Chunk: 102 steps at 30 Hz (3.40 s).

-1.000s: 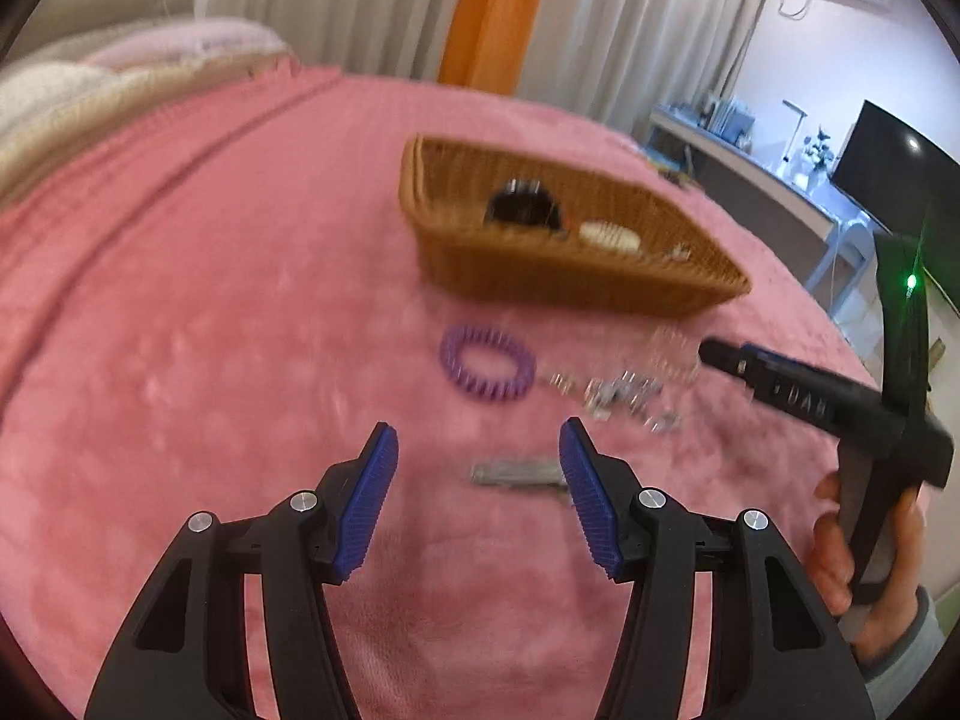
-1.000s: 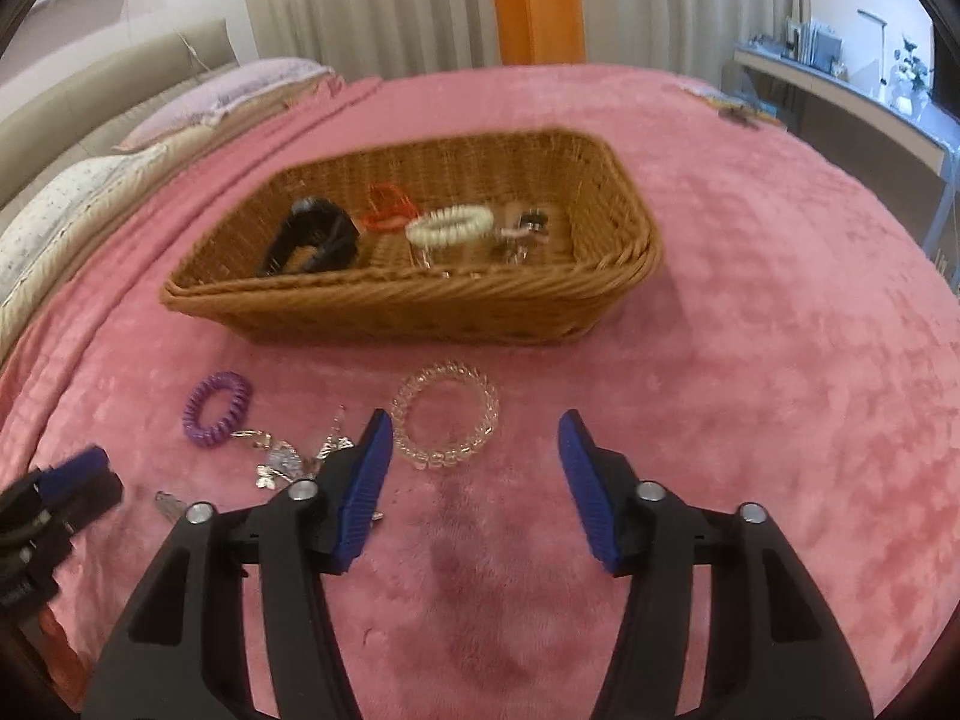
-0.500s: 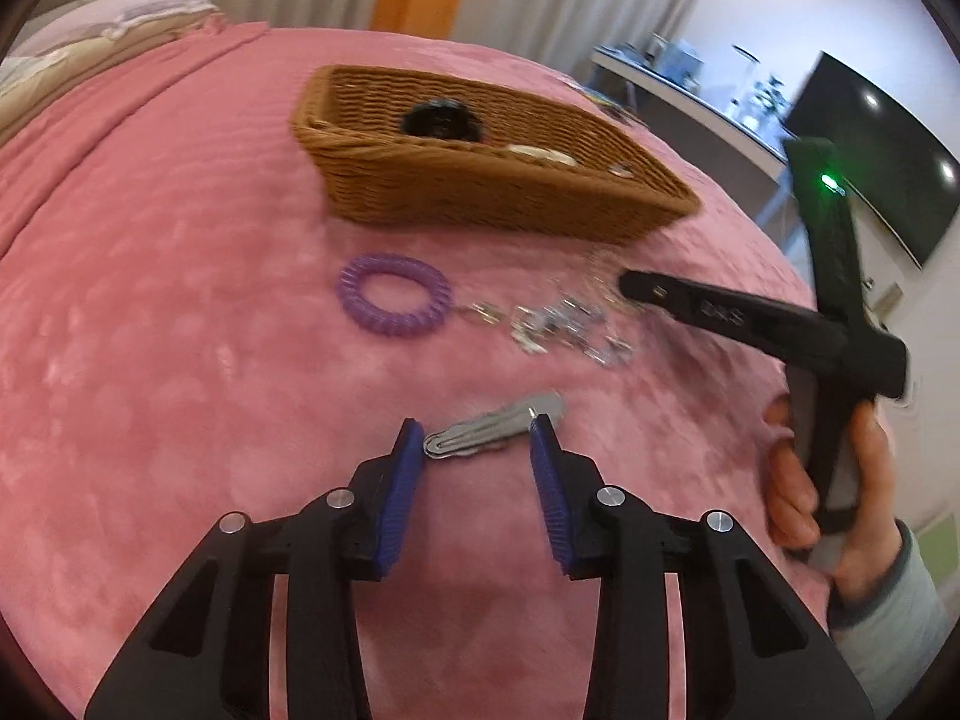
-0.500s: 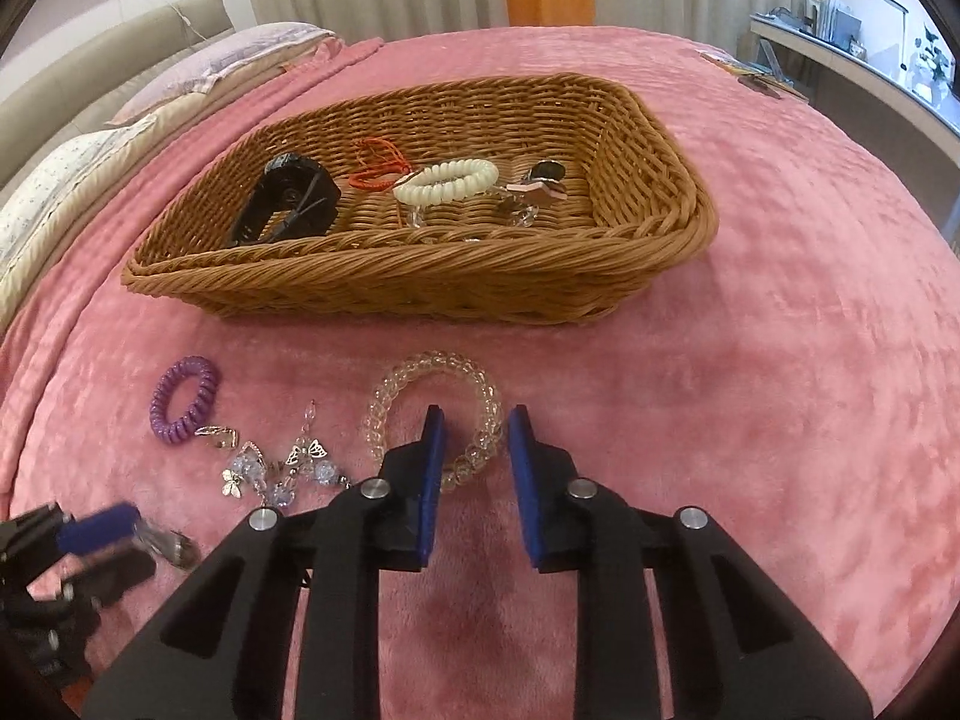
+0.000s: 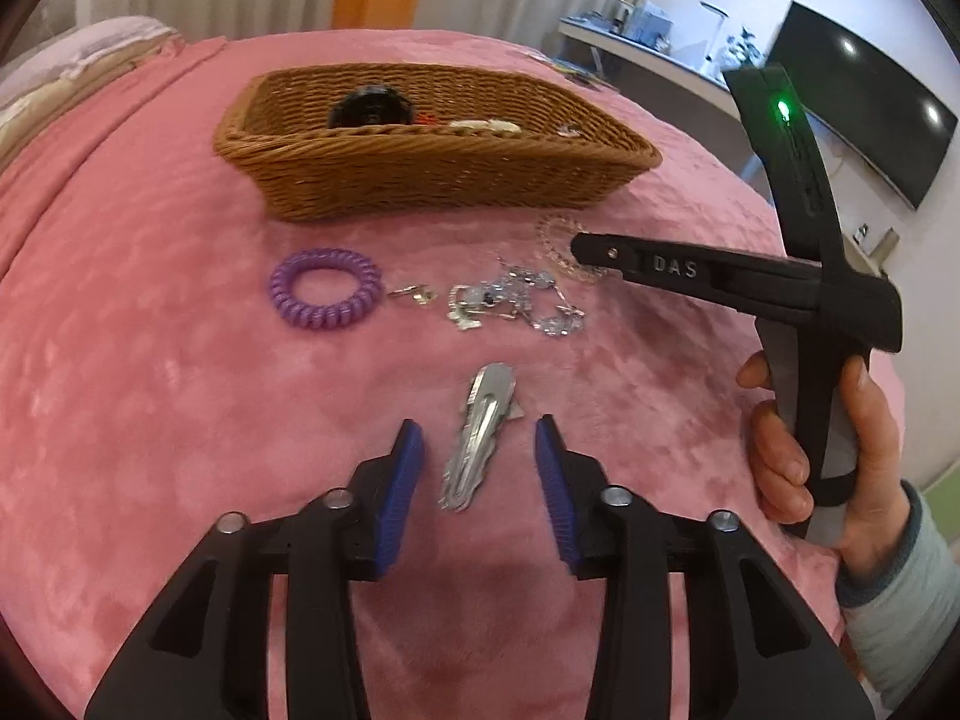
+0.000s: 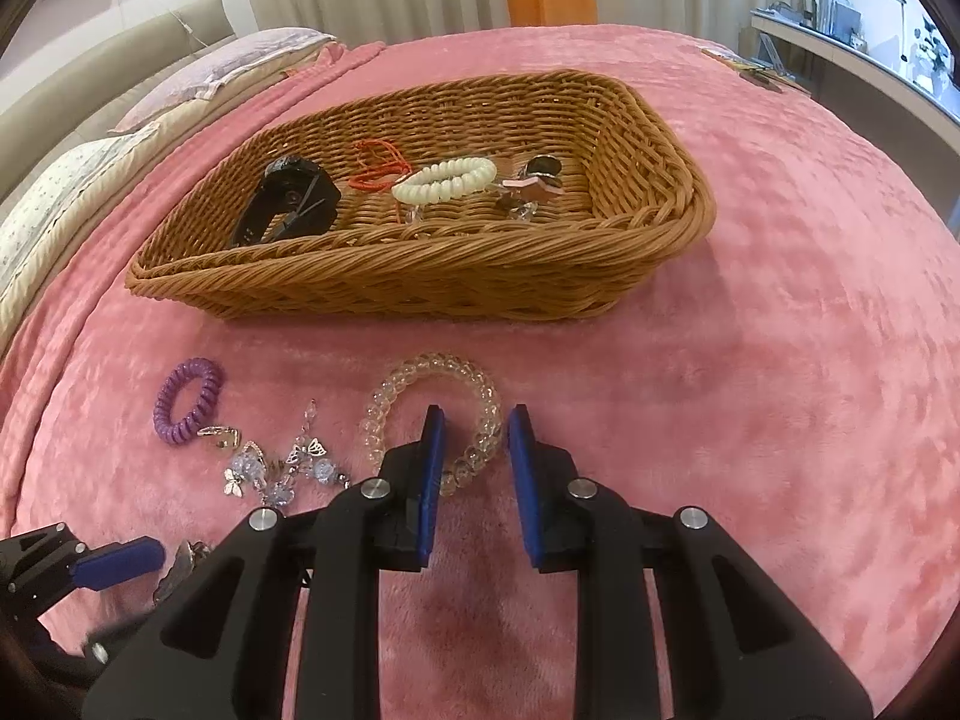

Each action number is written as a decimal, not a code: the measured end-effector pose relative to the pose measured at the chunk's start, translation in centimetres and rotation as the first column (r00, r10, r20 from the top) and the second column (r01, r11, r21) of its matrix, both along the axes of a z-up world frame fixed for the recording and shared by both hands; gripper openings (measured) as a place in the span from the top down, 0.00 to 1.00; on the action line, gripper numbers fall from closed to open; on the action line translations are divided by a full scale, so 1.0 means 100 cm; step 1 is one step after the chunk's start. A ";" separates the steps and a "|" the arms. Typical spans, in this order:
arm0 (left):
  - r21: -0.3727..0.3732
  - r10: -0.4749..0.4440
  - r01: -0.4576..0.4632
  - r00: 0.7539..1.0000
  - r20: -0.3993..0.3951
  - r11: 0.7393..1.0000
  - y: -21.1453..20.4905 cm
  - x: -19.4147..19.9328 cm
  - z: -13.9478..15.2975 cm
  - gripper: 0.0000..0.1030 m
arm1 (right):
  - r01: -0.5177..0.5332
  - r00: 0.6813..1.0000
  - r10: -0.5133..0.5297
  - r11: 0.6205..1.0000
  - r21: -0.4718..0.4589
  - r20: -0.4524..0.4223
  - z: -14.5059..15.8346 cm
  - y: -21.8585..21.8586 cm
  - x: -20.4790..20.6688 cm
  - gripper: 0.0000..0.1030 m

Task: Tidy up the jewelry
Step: 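Grasp a silver hair clip with the left tool while the right tool grasps the pink bead bracelet, then carry the clip and bead bracelet into the basket while both tools open to release, then grasp the purple coil hair tie with the left tool while the right tool grasps the silver charm bracelet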

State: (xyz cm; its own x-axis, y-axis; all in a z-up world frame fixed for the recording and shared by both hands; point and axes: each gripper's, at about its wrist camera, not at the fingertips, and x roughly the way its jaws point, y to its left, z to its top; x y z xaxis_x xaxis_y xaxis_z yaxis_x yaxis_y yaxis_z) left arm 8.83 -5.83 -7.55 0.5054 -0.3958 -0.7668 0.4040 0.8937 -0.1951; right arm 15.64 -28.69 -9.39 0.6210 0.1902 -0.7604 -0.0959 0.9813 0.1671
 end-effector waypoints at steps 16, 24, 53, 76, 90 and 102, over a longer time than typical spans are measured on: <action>-0.015 0.073 -0.073 0.995 0.061 0.997 0.008 -0.007 0.008 0.89 | -0.049 0.997 0.050 0.998 -0.027 0.061 0.016 0.007 -0.034 0.93; -0.090 0.085 -0.074 0.989 0.121 0.993 0.014 -0.014 0.041 0.89 | -0.057 0.989 0.055 0.998 0.005 0.136 0.054 -0.002 -0.067 0.93; -0.122 0.103 -0.089 0.988 0.118 0.989 -0.031 0.167 0.038 0.89 | 0.004 0.991 -0.002 1.000 -0.019 0.132 0.054 -0.011 0.095 0.93; -0.332 0.197 -0.127 0.963 0.186 0.935 0.031 0.114 0.077 0.58 | -0.002 0.982 -0.006 0.999 0.041 0.190 0.076 -0.016 0.054 0.74; -0.250 0.226 -0.191 0.967 0.120 0.949 0.070 0.049 0.051 0.58 | -0.052 0.989 0.050 0.999 0.010 0.141 0.053 0.014 -0.036 0.73; -0.165 0.270 -0.260 0.962 0.040 0.951 0.070 0.069 0.018 0.55 | -0.105 0.990 0.112 0.991 -0.086 0.084 0.023 0.049 -0.051 0.49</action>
State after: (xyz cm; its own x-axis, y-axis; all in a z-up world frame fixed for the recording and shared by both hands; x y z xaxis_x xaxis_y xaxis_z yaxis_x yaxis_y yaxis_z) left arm 15.76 1.18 -5.71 0.6527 -0.3540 -0.6699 0.1721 0.9303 -0.3239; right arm 10.55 -23.83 -7.10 0.6656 0.2000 -0.7190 -0.2132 0.9742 0.0736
